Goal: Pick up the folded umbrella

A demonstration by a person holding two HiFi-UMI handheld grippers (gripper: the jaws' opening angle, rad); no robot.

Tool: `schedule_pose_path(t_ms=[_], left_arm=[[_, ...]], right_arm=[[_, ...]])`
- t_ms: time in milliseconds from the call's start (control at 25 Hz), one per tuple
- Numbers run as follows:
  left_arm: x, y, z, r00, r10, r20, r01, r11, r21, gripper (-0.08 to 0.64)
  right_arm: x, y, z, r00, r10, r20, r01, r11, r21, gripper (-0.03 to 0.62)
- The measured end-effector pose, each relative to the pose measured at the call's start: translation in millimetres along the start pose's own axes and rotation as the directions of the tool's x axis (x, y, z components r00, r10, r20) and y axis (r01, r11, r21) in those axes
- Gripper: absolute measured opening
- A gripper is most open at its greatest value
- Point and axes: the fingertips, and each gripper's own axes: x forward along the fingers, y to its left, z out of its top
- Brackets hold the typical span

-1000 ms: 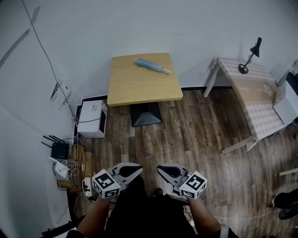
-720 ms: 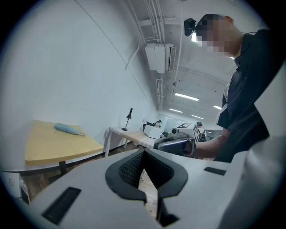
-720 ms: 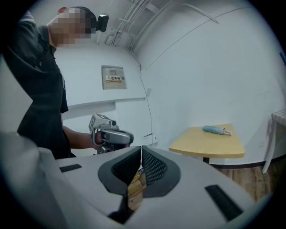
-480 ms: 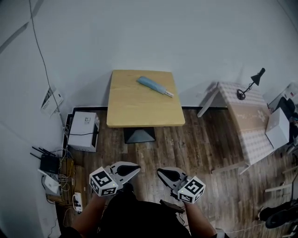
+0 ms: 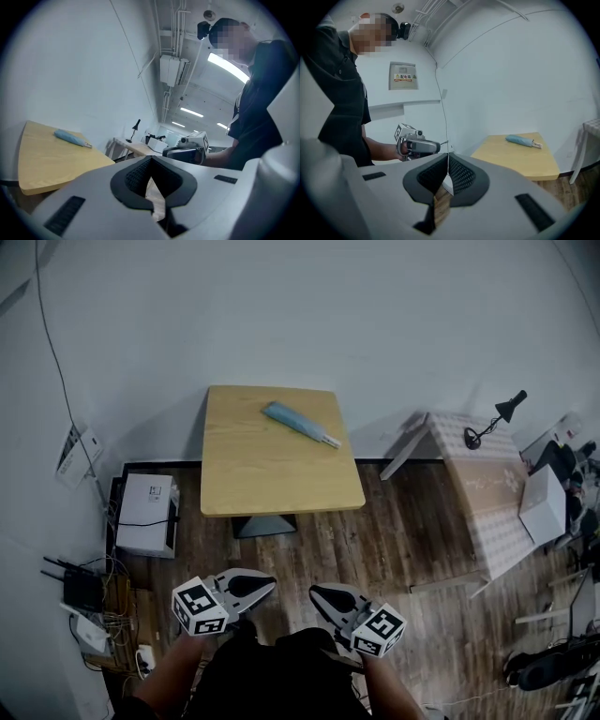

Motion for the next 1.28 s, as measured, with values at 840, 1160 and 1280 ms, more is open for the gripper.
schedule_pose_path(t_ms=[840,1160,1280], left_arm=[[137.9,108.9,42.0,0.993,0.099,-0.06,-0.101,0.994,-0.039,0.011],[184.4,152.1,71.5,0.974,0.22,-0.059,-0.222,0.974,-0.038,0.011],[193.2,164.2,71.5,0.966,0.251,-0.062,-0.254,0.966,-0.04,0.011]], right_arm=[[18.5,-172.5,27.8,0.991,0.131,-0.014,-0.132,0.99,-0.046,0.02],[14.9,-254.5,45.1,0.976,0.215,-0.011,-0.216,0.975,-0.05,0.02],[21.5,-279.0,46.8,0.973,0.23,-0.025,-0.231,0.971,-0.069,0.02]])
